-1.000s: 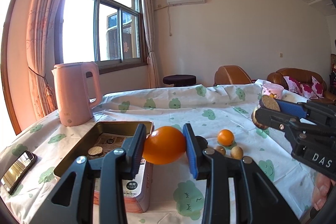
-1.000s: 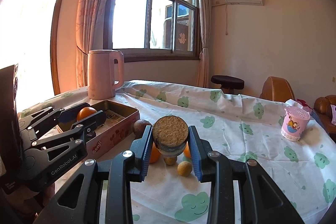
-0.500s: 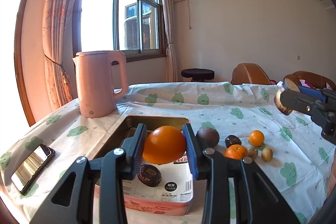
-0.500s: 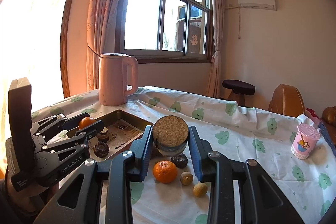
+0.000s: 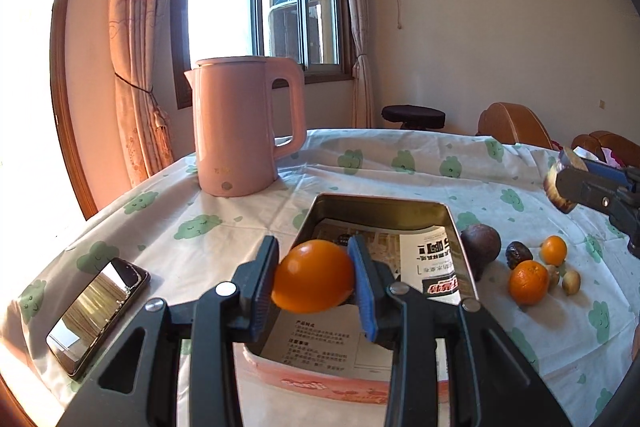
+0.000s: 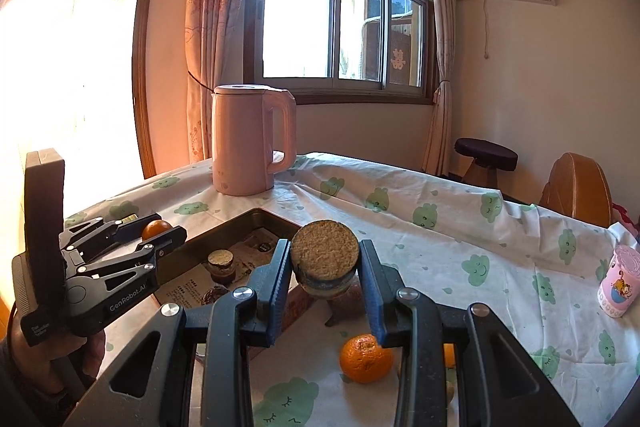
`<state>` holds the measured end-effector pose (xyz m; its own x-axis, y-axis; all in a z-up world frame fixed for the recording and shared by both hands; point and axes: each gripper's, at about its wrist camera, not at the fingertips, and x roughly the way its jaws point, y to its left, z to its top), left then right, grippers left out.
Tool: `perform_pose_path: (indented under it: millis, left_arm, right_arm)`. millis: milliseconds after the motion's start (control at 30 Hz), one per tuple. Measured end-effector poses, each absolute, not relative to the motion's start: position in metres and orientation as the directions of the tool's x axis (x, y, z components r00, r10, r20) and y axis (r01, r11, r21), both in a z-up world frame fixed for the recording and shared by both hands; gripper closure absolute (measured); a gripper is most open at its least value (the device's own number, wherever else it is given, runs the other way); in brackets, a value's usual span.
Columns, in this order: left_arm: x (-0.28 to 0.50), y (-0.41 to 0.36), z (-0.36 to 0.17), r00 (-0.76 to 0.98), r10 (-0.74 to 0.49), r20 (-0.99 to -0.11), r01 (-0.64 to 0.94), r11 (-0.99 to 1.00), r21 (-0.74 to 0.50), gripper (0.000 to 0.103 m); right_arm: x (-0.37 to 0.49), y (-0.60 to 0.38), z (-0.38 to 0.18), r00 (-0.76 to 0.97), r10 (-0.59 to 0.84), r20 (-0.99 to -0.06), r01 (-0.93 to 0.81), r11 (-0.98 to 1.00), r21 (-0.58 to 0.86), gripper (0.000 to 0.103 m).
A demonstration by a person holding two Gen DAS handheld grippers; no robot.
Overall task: Organize fruits
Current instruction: 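Lower the orange and the cake into the tin box and open both grippers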
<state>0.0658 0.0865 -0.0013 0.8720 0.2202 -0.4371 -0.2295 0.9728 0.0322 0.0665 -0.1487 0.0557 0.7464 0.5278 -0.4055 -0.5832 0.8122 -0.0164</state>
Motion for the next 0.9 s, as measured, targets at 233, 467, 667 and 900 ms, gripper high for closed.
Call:
perform_pose_path:
  millis: [233,467,667,900]
  left_arm:
    - [0.067,0.090,-0.008,0.858,0.200,-0.474,-0.210,0.977,0.033,0.065]
    - [0.070,0.087,-0.013,0.848,0.190,-0.494,-0.193,0.980,0.046,0.065]
    - [0.073,0.090,-0.017,0.841,0.191,-0.506,-0.196,0.980,0.045,0.065]
    - [0.076,0.091,-0.023,0.831,0.181,-0.527,-0.185,0.982,0.046,0.065]
  right_arm:
    - [0.083,-0.117,0.038,0.693,0.550,-0.465,-0.624,0.782,-0.005,0.068]
    - [0.088,-0.093,0.017,0.649,0.559,-0.516,-0.655,0.756,-0.004,0.068]
    - [0.092,-0.082,0.003,0.626,0.558,-0.545,-0.665,0.747,0.002,0.068]
    - [0.091,-0.073,-0.004,0.614,0.557,-0.560,-0.674,0.739,-0.005,0.068]
